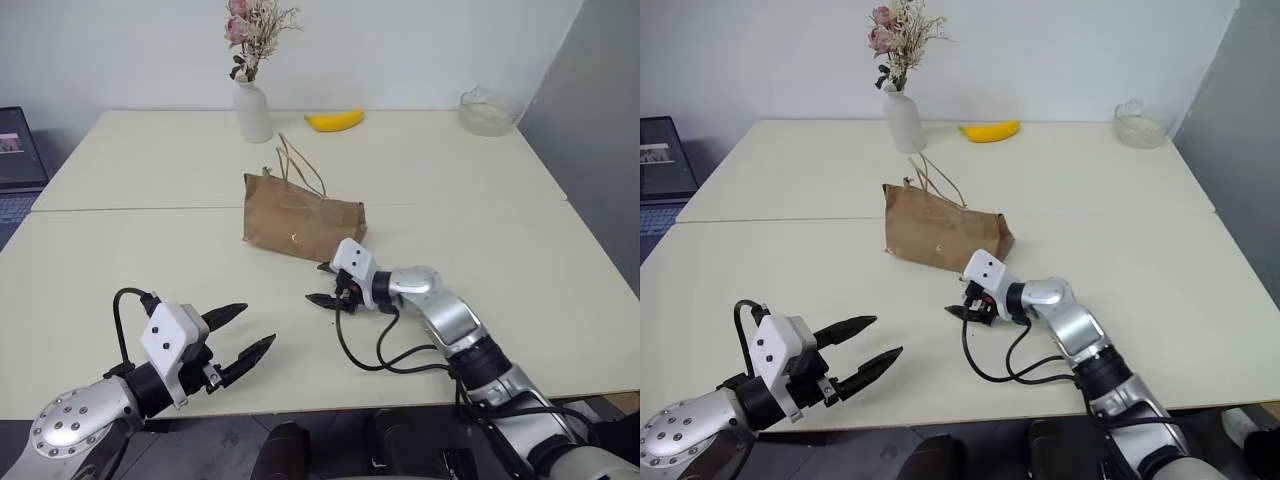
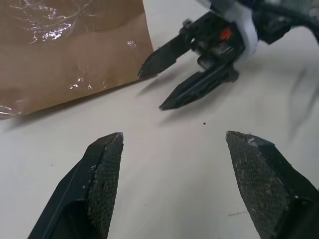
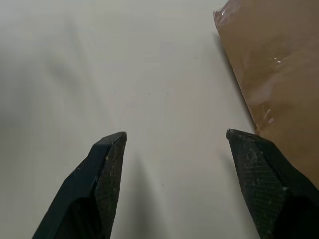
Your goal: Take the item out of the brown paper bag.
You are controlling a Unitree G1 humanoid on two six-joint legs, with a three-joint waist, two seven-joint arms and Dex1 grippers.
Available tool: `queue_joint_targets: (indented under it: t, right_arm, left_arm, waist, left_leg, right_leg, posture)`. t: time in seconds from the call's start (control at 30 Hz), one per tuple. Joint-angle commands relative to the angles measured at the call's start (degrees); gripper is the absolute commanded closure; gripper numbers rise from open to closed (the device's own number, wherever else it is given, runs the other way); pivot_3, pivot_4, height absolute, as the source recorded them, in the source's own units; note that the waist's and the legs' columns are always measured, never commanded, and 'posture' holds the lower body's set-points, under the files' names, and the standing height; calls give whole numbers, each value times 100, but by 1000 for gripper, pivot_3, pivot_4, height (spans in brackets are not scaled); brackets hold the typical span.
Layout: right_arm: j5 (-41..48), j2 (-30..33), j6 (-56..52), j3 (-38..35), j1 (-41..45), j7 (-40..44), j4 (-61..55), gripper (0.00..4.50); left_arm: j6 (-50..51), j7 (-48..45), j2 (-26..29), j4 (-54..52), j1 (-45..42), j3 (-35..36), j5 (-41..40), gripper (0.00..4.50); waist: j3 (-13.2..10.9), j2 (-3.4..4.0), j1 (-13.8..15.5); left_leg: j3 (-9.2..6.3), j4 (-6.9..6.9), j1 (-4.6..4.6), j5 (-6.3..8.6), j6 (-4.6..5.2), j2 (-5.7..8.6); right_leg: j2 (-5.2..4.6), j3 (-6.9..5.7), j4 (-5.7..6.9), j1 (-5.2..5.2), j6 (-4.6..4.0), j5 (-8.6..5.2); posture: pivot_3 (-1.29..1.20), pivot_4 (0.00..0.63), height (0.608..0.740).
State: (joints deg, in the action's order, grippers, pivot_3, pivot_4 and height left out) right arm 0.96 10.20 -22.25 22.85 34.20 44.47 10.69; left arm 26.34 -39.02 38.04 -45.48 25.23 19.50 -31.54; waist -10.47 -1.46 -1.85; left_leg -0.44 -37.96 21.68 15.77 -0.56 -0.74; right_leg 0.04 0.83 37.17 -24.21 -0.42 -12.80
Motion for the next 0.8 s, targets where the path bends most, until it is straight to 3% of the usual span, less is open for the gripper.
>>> queue_joint_targets:
  t: [0.03,0.53,0.63,0.8]
  right_arm:
    - [-231,-163,311,-121,360,-446,568,1160]
    - [-444,-142,1037,-536,914,-985,1645,1160]
    - [-307,-90,940,-549,772,-784,1267,1160]
    - [370,277,340,-825,118,-159,-472,1160]
  left_arm:
    - [-23,84,-46,-198,6,70,-74,1054]
    - [-62,176,-46,-210,-76,-217,14,1054]
    - [2,287,-73,-215,-201,-207,-36,1054]
    - [255,781,-134,-20,-947,41,-212,1054]
  waist:
    - [0,0,-1]
    - [0,-1,0]
    - [0,0,0]
    - [0,0,42]
  left_leg:
    - [1,-1,-1,0,0,0]
    - [0,0,-2,0,0,-2]
    - [1,0,-1,0,0,-2]
    - [-13,1,7,0,0,0]
  right_leg:
    - [0,1,1,1,0,0]
    - [1,1,2,1,1,1]
    - [1,2,1,1,8,5]
    - [1,-9,-5,1,32,19]
  posture:
    - [0,150,740]
    - [0,150,740]
    - [0,150,740]
    - [0,150,740]
